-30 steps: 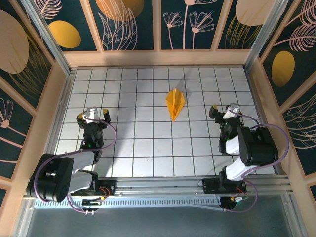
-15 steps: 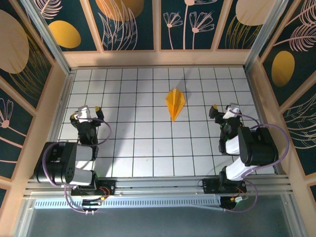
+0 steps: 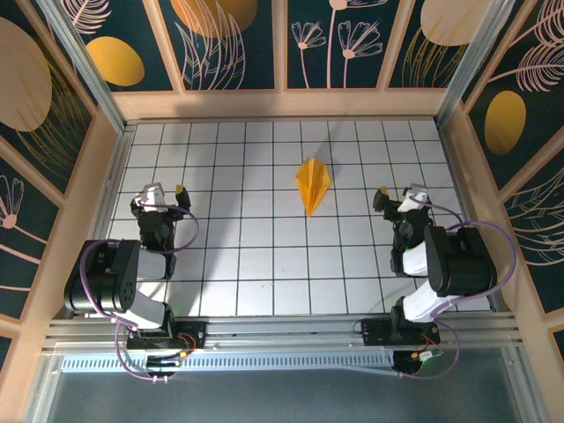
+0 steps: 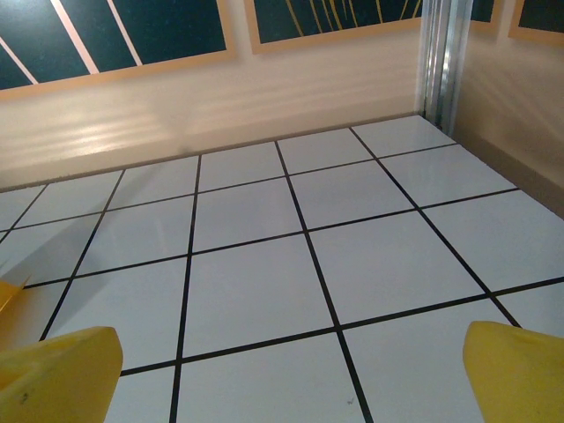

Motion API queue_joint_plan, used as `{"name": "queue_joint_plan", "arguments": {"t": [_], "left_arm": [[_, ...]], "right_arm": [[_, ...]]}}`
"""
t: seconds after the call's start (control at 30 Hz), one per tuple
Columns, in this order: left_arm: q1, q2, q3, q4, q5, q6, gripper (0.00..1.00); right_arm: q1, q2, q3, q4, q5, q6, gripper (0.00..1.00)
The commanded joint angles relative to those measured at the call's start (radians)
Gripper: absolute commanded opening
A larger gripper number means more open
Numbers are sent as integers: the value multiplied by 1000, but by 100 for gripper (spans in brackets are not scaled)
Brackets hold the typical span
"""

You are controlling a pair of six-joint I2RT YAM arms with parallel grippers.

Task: Fold a paper plane with a square sheet of paper (fold left side to right side)
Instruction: Reset both arms

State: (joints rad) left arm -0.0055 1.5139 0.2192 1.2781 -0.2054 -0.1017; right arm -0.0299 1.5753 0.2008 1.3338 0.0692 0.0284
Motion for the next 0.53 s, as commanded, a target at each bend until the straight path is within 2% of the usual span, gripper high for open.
{"name": "queue_joint_plan", "arguments": {"t": [0.0, 0.5], "left_arm": [[6, 3, 6, 14, 24, -3, 99], [6, 4, 6, 14, 26, -3, 99]], "right_arm": [[8, -12, 6, 15, -2, 2, 99], [12, -12, 13, 5, -19, -8, 99]]}}
